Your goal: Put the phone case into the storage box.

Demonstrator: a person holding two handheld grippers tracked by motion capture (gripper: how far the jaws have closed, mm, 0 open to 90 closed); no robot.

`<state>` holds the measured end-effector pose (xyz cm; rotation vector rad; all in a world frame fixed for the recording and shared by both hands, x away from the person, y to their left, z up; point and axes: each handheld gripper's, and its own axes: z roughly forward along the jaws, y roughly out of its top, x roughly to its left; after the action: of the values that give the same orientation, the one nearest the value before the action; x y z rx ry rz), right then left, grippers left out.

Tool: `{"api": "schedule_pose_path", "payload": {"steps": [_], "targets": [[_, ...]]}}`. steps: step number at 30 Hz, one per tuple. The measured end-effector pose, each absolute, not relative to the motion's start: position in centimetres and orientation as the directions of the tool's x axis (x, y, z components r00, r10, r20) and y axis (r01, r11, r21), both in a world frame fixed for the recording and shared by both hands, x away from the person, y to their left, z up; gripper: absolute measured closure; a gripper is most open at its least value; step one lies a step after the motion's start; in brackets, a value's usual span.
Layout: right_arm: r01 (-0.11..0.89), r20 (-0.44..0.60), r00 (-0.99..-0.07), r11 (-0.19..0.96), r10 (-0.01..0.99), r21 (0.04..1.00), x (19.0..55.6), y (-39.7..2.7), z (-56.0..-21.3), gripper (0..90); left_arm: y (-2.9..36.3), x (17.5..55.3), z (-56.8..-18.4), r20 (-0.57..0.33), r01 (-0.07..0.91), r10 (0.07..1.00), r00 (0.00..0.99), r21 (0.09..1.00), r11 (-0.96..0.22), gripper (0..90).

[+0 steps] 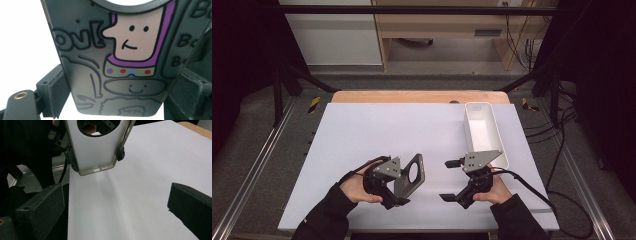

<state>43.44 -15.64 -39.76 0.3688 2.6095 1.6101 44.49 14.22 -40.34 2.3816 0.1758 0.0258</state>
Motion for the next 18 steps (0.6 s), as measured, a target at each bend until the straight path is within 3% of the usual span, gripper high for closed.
{"api": "schedule_pose_path", "payload": {"steps": [18], "targets": [[0.191, 0.099, -0.965, 0.391, 0.243, 0.901, 43.3, -15.4, -40.5, 1.2, 14.3, 44.3, -41.7, -0.062, 0.131, 0.128, 0.99, 0.751, -0.648, 11.6]]}}
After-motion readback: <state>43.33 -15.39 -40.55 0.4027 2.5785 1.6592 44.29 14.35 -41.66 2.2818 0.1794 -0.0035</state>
